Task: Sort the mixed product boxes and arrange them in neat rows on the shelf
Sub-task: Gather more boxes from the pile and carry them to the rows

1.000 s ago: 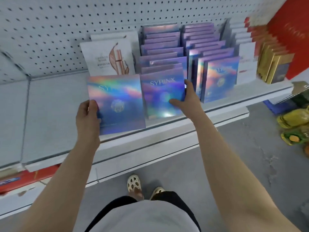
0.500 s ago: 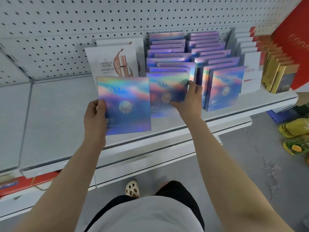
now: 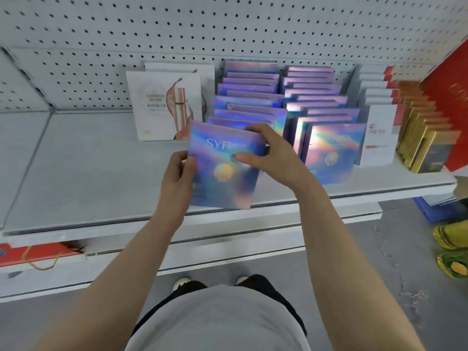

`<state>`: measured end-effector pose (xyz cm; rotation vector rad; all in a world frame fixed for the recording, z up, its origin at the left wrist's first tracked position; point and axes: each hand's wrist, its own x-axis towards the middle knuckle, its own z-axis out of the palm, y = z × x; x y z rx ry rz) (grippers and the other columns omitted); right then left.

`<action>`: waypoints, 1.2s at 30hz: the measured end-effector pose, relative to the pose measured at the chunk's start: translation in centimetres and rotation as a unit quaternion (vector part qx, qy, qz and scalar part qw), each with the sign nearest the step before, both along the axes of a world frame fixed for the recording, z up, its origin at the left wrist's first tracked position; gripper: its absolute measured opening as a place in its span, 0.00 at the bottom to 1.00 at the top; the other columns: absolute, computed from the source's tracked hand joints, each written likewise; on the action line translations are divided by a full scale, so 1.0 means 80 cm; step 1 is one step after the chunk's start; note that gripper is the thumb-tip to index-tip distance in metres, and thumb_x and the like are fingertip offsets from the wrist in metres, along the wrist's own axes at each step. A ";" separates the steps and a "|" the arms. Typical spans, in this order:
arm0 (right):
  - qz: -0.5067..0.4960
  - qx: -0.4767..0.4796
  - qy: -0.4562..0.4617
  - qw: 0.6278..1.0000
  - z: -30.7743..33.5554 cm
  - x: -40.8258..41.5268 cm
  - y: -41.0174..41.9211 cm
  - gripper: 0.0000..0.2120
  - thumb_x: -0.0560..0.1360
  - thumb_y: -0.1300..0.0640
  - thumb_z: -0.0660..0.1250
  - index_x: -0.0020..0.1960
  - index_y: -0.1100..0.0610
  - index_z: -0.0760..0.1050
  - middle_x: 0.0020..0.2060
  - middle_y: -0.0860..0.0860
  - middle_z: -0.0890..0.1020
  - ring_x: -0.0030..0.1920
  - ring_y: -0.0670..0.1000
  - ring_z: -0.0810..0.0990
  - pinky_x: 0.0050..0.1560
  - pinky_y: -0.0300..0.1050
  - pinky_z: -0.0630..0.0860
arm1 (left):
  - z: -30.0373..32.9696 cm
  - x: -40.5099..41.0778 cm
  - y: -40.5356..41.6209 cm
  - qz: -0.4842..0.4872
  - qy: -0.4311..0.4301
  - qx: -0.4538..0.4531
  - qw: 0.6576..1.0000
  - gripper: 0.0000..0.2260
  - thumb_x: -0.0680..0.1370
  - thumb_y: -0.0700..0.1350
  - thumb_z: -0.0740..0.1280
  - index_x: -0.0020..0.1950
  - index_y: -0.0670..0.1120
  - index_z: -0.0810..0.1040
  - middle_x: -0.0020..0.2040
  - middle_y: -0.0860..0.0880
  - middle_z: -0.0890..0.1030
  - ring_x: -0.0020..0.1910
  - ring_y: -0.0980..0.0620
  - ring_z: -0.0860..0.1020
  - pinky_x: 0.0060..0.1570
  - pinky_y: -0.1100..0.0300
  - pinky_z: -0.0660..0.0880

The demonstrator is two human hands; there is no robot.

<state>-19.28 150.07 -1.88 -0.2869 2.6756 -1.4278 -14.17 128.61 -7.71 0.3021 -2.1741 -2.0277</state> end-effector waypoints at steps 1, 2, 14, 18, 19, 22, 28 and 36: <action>0.013 0.015 0.014 1.000 0.000 -0.002 0.012 0.25 0.71 0.50 0.77 0.64 0.50 0.73 0.55 0.39 0.77 0.48 0.34 0.75 0.47 0.28 0.70 | -0.001 0.000 0.012 -0.005 0.009 -0.022 1.000 0.07 0.79 0.54 0.60 0.52 0.55 0.76 0.45 0.57 0.80 0.43 0.60 0.76 0.47 0.61 0.73; 0.013 0.023 0.031 0.999 -0.001 -0.003 0.023 0.25 0.70 0.53 0.78 0.64 0.53 0.73 0.54 0.41 0.77 0.46 0.31 0.74 0.46 0.27 0.68 | -0.005 -0.001 0.021 -0.009 0.015 -0.046 0.999 0.10 0.78 0.53 0.60 0.55 0.53 0.76 0.48 0.56 0.80 0.44 0.61 0.76 0.47 0.65 0.72; 0.003 0.250 0.142 0.958 -0.022 -0.022 0.049 0.40 0.62 0.61 0.80 0.70 0.55 0.68 0.60 0.58 0.68 0.58 0.59 0.73 0.60 0.48 0.72 | -0.048 -0.009 0.075 -0.003 -0.020 -0.275 0.961 0.24 0.68 0.42 0.75 0.62 0.45 0.71 0.54 0.45 0.76 0.51 0.43 0.77 0.47 0.51 0.76; 0.006 0.258 0.170 0.951 -0.025 -0.031 0.050 0.39 0.62 0.62 0.80 0.70 0.55 0.68 0.61 0.58 0.68 0.61 0.59 0.72 0.60 0.47 0.72 | -0.044 -0.014 0.083 0.036 -0.032 -0.296 0.954 0.20 0.69 0.40 0.72 0.60 0.46 0.72 0.52 0.47 0.76 0.48 0.46 0.77 0.42 0.59 0.68; 0.004 0.260 0.176 0.949 -0.024 -0.033 0.050 0.39 0.62 0.61 0.80 0.70 0.55 0.68 0.61 0.58 0.68 0.61 0.59 0.72 0.59 0.48 0.73 | -0.044 -0.015 0.085 0.043 -0.036 -0.296 0.954 0.20 0.69 0.39 0.72 0.59 0.47 0.72 0.52 0.47 0.76 0.48 0.47 0.77 0.41 0.60 0.66; 0.002 0.304 0.212 0.929 -0.024 -0.035 0.054 0.39 0.61 0.56 0.80 0.69 0.54 0.70 0.62 0.57 0.69 0.62 0.58 0.70 0.60 0.47 0.66 | -0.047 -0.015 0.088 0.057 -0.038 -0.300 0.952 0.19 0.70 0.40 0.72 0.59 0.47 0.72 0.52 0.48 0.77 0.46 0.48 0.78 0.41 0.60 0.67; 0.011 0.317 0.244 0.917 -0.027 -0.039 0.065 0.38 0.61 0.44 0.79 0.67 0.52 0.72 0.62 0.55 0.71 0.62 0.58 0.70 0.60 0.52 0.65 | -0.049 -0.006 0.088 0.062 -0.004 -0.299 0.952 0.17 0.72 0.42 0.71 0.60 0.51 0.74 0.51 0.50 0.78 0.44 0.49 0.80 0.46 0.53 0.77; -0.007 0.198 0.296 0.935 0.013 -0.089 0.025 0.24 0.77 0.46 0.65 0.68 0.59 0.72 0.61 0.59 0.75 0.60 0.63 0.74 0.59 0.54 0.72 | -0.033 -0.019 0.036 0.106 0.020 -0.287 0.952 0.17 0.75 0.42 0.71 0.63 0.49 0.76 0.54 0.51 0.79 0.46 0.55 0.78 0.50 0.56 0.78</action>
